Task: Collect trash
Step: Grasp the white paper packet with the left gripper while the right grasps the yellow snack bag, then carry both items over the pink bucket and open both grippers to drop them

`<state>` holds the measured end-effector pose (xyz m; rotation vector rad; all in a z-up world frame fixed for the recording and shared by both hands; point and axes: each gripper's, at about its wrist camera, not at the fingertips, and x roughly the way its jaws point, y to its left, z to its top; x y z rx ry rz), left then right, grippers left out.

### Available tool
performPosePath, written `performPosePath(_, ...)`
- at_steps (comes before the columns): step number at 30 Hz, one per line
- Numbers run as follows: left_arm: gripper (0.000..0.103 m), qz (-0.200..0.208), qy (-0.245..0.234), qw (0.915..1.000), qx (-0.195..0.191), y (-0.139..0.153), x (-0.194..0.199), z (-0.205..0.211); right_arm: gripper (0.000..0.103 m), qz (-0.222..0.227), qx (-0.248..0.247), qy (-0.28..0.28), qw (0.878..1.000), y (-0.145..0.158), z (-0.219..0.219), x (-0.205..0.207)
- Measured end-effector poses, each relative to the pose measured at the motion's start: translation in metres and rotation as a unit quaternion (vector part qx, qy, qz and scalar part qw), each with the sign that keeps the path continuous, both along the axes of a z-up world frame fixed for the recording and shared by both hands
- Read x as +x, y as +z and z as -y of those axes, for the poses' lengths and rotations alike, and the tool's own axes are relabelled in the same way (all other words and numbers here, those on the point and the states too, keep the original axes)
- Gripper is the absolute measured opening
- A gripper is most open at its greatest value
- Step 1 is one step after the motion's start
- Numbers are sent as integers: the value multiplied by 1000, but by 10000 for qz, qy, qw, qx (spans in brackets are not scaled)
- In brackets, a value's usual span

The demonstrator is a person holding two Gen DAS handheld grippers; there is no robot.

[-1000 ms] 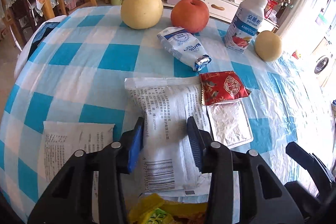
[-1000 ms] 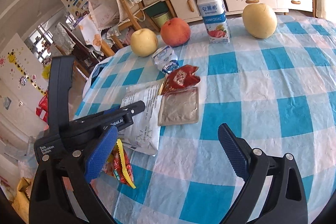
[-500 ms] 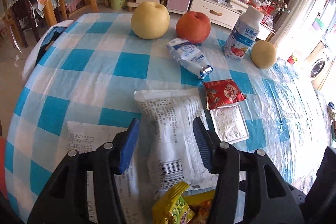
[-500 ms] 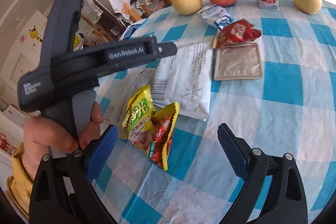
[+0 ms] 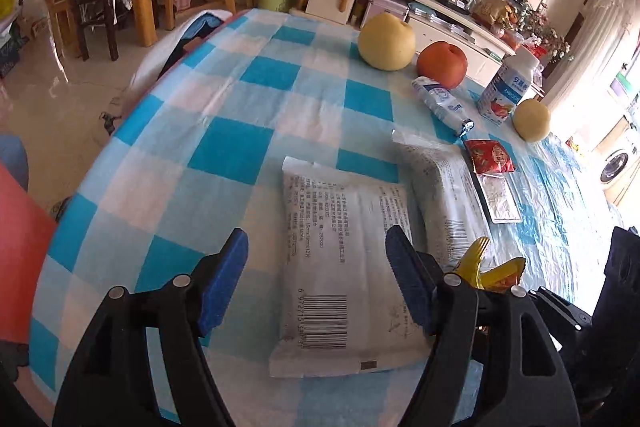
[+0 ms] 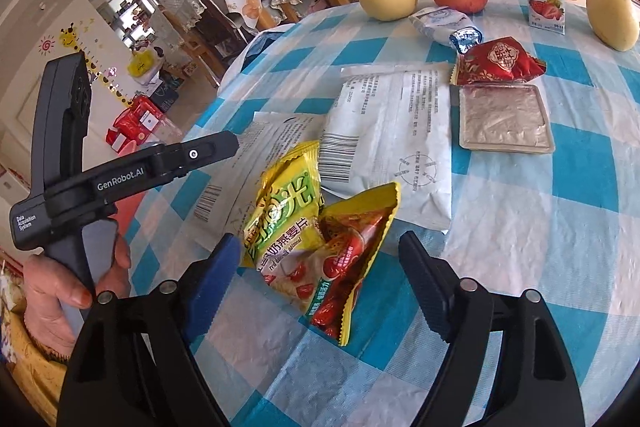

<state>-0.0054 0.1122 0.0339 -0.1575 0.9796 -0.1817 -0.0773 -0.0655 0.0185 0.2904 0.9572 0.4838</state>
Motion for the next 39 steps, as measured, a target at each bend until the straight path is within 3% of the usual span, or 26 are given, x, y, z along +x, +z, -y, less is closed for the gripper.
performPosePath(4, 78, 26, -218, 9998, 6, -1, 3, 20, 79, 222, -303, 14, 9993, -1, -10, 1)
performPosePath(6, 79, 1, -234, 9996, 159, -4, 5, 30, 63, 293, -296, 55, 9991, -1, -12, 1)
performPosePath(18, 84, -90, -341, 9984, 432, -19, 8, 41, 41, 365, -368, -1, 9987, 7, -2, -6)
performPosePath(21, 86, -77, -498, 9974, 518, -22, 3, 45, 38, 402, -423, -131, 9982, 10, 5, -8)
performPosePath(27, 88, 189, -743, 9897, 1207, -28, -4, 62, 36, 455, -342, -479, 9972, 17, 25, -9)
performPosePath(39, 76, 449, -439, 9935, 954, -25, -14, 53, 35, 670, -256, -694, 9950, 24, 30, -15)
